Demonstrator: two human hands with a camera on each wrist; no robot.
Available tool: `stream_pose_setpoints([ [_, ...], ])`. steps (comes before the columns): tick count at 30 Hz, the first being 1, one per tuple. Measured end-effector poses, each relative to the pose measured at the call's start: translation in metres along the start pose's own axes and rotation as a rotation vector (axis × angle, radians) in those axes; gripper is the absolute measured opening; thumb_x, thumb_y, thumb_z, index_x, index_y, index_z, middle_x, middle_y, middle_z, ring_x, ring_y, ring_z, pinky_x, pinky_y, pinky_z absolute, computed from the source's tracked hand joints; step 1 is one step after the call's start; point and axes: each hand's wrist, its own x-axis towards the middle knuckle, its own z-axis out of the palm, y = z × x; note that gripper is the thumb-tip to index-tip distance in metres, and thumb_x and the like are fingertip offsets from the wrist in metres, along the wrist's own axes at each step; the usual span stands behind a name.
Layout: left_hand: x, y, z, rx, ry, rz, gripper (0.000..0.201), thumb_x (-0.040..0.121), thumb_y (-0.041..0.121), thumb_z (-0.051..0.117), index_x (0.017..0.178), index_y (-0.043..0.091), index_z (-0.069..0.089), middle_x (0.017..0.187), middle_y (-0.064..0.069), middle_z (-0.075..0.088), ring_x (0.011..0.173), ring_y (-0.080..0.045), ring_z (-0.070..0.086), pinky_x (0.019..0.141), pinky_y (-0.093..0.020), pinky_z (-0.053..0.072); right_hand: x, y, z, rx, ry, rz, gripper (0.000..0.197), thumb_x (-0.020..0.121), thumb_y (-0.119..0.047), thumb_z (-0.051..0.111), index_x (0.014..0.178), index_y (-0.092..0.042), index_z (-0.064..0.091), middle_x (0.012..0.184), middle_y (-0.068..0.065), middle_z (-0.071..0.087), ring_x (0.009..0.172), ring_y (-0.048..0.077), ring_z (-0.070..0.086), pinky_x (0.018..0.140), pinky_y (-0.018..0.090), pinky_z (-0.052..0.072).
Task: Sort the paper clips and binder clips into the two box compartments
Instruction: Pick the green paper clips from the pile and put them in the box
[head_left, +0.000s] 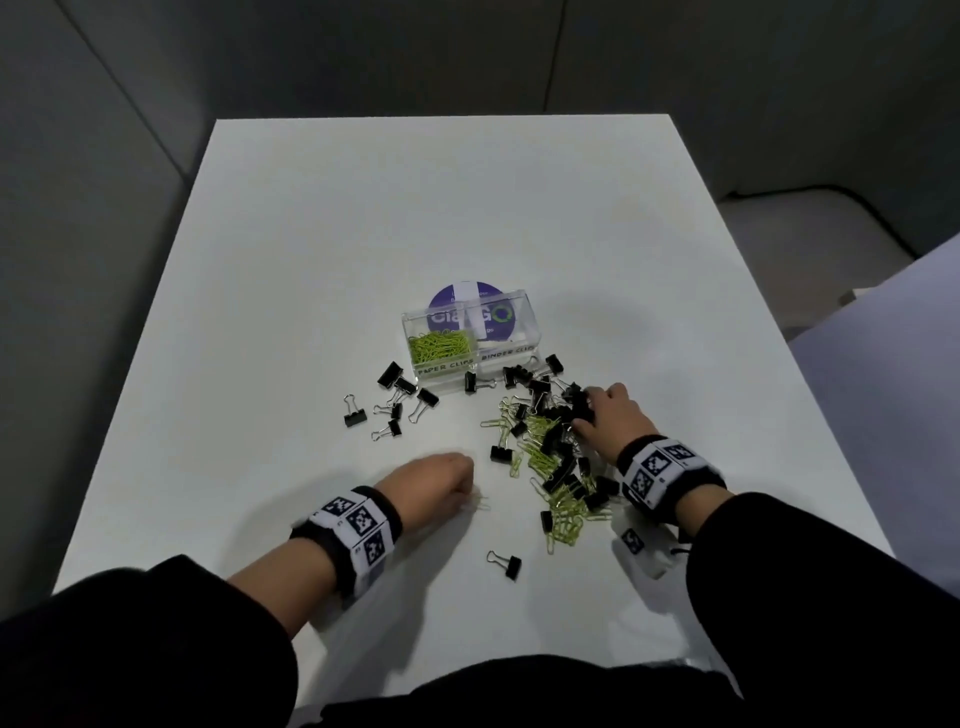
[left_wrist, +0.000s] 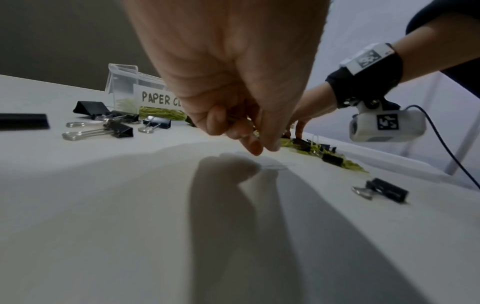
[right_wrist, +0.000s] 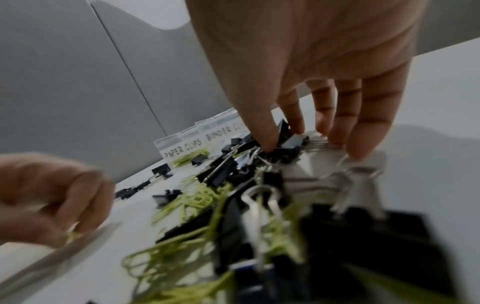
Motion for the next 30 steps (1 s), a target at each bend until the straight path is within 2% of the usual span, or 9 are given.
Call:
stream_pose_setpoints([
  [3, 0.008, 0.003, -0.008, 0.0, 0.043, 0.0, 0.011, 0.092, 0.021, 0.05, 0.098, 0.014, 0.055, 0.099, -0.002, 0.06, 0.08, -0.012, 0.047, 0.07, -0.021, 0.036, -0.003, -0.019, 0.01, 0.01, -0.007, -0.051, 0.046, 0.092, -0.026, 0.051, 0.134, -0.012, 0.037, 0.13, 0.016, 0.039, 0.113, 0.034, 0.05, 0.092, 0.043, 0.048],
  [7, 0.009, 0.004, -0.011, -0.065, 0.103, -0.002, 0.031, 0.097, 0.016, 0.041, 0.126, 0.019, 0.049, 0.101, 0.006, 0.055, 0.08, -0.009, 0.047, 0.071, -0.019, 0.037, -0.005, -0.036, 0.022, -0.006, -0.014, -0.121, 0.043, 0.091, -0.024, 0.051, 0.13, -0.01, 0.039, 0.132, 0.015, 0.04, 0.114, 0.034, 0.049, 0.091, 0.042, 0.046],
  [9, 0.008, 0.0, -0.009, -0.07, 0.103, -0.029, 0.027, 0.097, 0.016, 0.039, 0.12, 0.017, 0.052, 0.107, 0.002, 0.057, 0.084, -0.012, 0.05, 0.074, -0.021, 0.039, -0.005, -0.04, 0.023, 0.0, -0.017, -0.141, 0.041, 0.091, -0.024, 0.051, 0.129, -0.011, 0.04, 0.132, 0.014, 0.04, 0.113, 0.033, 0.05, 0.09, 0.042, 0.047],
  [13, 0.009, -0.007, -0.007, -0.115, 0.11, -0.115, 0.013, 0.091, 0.008, 0.037, 0.09, 0.018, 0.046, 0.083, 0.002, 0.051, 0.076, -0.018, 0.047, 0.065, -0.025, 0.036, -0.004, -0.034, 0.017, 0.015, 0.017, -0.173, 0.04, 0.092, -0.024, 0.049, 0.13, -0.015, 0.04, 0.131, 0.01, 0.043, 0.111, 0.029, 0.051, 0.087, 0.039, 0.046],
  [15, 0.01, -0.005, -0.008, -0.081, 0.096, -0.103, 0.01, 0.091, 0.013, 0.04, 0.097, 0.015, 0.048, 0.09, -0.001, 0.054, 0.078, -0.017, 0.048, 0.065, -0.025, 0.036, -0.004, -0.025, 0.007, 0.019, 0.053, -0.197, 0.039, 0.092, -0.026, 0.048, 0.13, -0.018, 0.04, 0.13, 0.007, 0.045, 0.112, 0.027, 0.051, 0.087, 0.039, 0.046],
  [17, 0.012, -0.003, -0.007, 0.008, 0.079, -0.072, 0.023, 0.09, 0.025, 0.048, 0.111, 0.016, 0.049, 0.107, -0.002, 0.054, 0.083, -0.015, 0.05, 0.067, -0.024, 0.038, -0.011, -0.014, -0.003, -0.033, 0.064, -0.257, 0.038, 0.091, -0.029, 0.05, 0.127, -0.02, 0.043, 0.127, 0.005, 0.047, 0.112, 0.024, 0.051, 0.086, 0.04, 0.049],
  [21, 0.018, -0.005, 0.0, 0.144, 0.091, -0.034, 0.034, 0.088, 0.039, 0.055, 0.115, 0.02, 0.049, 0.116, 0.0, 0.055, 0.094, -0.017, 0.056, 0.072, -0.026, 0.043, -0.037, 0.01, -0.006, -0.225, -0.065, -0.34, 0.037, 0.091, -0.027, 0.051, 0.126, -0.019, 0.044, 0.126, 0.004, 0.048, 0.105, 0.022, 0.054, 0.08, 0.031, 0.047],
  [26, 0.01, -0.019, -0.002, 0.186, 0.117, -0.088, 0.024, 0.091, 0.032, 0.049, 0.111, 0.019, 0.049, 0.111, -0.003, 0.056, 0.097, -0.022, 0.056, 0.077, -0.033, 0.045, -0.052, 0.03, 0.007, -0.253, -0.134, -0.323, 0.043, 0.09, -0.023, 0.054, 0.13, -0.022, 0.041, 0.128, 0.005, 0.045, 0.108, 0.023, 0.053, 0.079, 0.029, 0.044],
  [30, -0.002, -0.021, -0.005, 0.166, 0.119, -0.12, 0.032, 0.09, 0.023, 0.047, 0.121, 0.017, 0.045, 0.116, -0.003, 0.055, 0.103, -0.023, 0.054, 0.081, -0.033, 0.045, -0.048, 0.022, 0.013, -0.126, -0.092, -0.282, 0.038, 0.092, -0.022, 0.053, 0.128, -0.018, 0.043, 0.126, 0.007, 0.046, 0.104, 0.025, 0.054, 0.085, 0.033, 0.046],
])
